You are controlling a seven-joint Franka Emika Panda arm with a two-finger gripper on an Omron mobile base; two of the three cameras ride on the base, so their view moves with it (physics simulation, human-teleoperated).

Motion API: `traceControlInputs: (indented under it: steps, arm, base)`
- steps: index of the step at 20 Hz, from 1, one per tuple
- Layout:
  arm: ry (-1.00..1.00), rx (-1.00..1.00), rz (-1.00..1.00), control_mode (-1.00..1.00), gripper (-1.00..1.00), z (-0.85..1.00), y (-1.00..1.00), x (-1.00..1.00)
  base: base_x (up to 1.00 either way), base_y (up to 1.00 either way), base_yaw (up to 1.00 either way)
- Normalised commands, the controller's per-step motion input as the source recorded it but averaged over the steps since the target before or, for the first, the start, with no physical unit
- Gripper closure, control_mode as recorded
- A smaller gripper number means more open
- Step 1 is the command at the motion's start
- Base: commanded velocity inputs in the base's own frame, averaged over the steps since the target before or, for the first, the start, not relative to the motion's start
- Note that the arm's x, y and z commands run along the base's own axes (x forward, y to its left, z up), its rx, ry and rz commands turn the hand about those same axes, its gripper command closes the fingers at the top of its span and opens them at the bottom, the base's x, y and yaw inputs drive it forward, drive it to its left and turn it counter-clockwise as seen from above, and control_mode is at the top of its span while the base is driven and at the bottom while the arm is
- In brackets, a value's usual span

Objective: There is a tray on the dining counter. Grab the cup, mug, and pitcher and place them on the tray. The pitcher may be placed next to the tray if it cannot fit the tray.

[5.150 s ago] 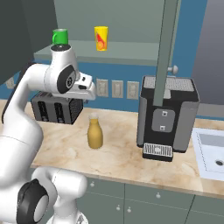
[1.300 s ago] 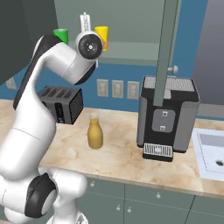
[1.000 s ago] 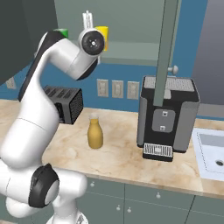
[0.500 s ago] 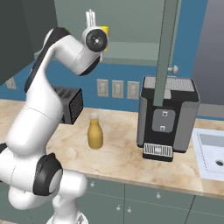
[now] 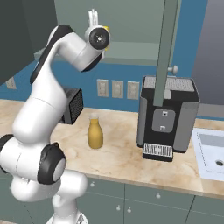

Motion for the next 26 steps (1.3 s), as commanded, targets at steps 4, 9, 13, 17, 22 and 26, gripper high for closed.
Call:
traceControlInputs:
  steps: [4,9,13,17,22,26]
  arm:
    - [0.0,0.0,0.0,-1.0,-1.0,0.0,0.0,0.35]
    - [0.0,0.0,0.0,-1.0,-1.0,0.0,0.0,0.3]
    - [0.0,0.0,0.0,-1.0,-1.0,0.0,0.0,0.25]
    - [0.0,0.0,0.0,-1.0,-1.0,0.0,0.0,0.31]
    - [0.0,0.0,0.0,-1.0,-1.0,0.0,0.0,0.35]
    - [0.0,0.0,0.0,-1.0,-1.0,0.0,0.0,0.27]
  base:
    - [0.0,0.0,0.0]
    - [0.0,0.0,0.0]
    - [0.0,0.0,0.0]
    - [0.0,0.0,0.0]
    - [0.0,0.0,0.0]
    - [0.0,0.0,0.0]
